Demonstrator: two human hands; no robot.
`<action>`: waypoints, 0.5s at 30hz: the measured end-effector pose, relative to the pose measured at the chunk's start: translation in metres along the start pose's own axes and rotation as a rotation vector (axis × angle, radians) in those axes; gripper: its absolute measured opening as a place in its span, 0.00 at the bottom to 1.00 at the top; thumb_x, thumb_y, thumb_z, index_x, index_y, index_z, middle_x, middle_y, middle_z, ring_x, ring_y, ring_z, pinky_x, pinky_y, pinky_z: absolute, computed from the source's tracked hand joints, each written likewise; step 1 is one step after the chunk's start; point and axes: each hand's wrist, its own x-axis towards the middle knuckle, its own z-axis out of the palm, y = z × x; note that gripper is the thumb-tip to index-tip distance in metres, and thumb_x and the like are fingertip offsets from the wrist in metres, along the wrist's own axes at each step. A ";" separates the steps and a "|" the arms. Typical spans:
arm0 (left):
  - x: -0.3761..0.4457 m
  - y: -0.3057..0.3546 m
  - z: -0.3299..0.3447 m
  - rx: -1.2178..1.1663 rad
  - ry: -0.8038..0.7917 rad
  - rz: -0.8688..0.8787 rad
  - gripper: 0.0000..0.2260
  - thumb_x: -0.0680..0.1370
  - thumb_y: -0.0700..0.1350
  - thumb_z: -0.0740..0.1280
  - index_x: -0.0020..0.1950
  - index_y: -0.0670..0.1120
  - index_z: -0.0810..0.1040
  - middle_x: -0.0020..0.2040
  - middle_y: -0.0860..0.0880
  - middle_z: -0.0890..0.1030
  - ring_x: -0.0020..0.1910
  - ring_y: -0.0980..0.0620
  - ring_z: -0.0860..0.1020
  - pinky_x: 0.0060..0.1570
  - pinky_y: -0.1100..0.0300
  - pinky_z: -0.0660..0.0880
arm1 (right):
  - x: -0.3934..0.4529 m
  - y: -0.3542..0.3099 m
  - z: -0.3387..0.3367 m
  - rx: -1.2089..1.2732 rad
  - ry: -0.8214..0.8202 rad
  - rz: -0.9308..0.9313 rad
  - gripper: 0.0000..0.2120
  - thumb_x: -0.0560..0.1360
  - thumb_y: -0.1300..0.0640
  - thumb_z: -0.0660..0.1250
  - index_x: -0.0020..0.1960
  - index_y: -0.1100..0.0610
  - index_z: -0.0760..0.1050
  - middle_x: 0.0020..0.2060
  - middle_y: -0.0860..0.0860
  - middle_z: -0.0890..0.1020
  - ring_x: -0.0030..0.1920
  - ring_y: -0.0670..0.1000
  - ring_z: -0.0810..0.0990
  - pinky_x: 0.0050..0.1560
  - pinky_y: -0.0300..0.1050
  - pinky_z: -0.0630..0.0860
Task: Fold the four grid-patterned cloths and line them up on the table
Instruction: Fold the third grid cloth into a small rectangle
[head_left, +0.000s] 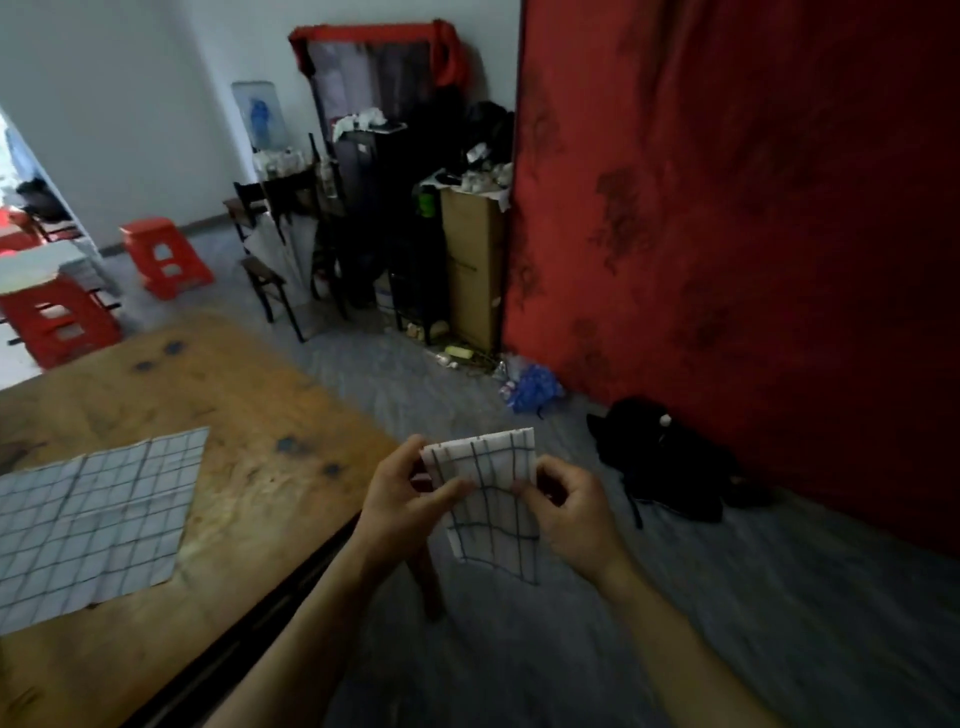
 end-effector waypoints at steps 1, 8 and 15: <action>0.011 -0.002 0.009 -0.015 -0.040 -0.020 0.11 0.72 0.37 0.75 0.51 0.45 0.80 0.45 0.46 0.84 0.47 0.50 0.83 0.46 0.55 0.79 | 0.005 0.001 -0.013 0.002 -0.003 0.007 0.09 0.76 0.56 0.71 0.38 0.55 0.78 0.32 0.52 0.80 0.36 0.46 0.76 0.37 0.51 0.75; 0.087 -0.032 0.075 -0.108 -0.124 -0.116 0.12 0.76 0.34 0.69 0.57 0.46 0.81 0.53 0.48 0.85 0.54 0.48 0.83 0.53 0.52 0.81 | 0.054 0.040 -0.075 -0.056 0.051 0.057 0.07 0.76 0.56 0.71 0.40 0.49 0.80 0.35 0.47 0.83 0.37 0.48 0.81 0.40 0.47 0.79; 0.206 -0.059 0.117 -0.124 -0.195 -0.035 0.10 0.76 0.36 0.70 0.57 0.45 0.81 0.50 0.48 0.85 0.50 0.49 0.83 0.50 0.50 0.82 | 0.153 0.071 -0.118 -0.249 0.153 0.080 0.04 0.76 0.55 0.71 0.48 0.54 0.77 0.42 0.50 0.84 0.44 0.49 0.83 0.47 0.53 0.81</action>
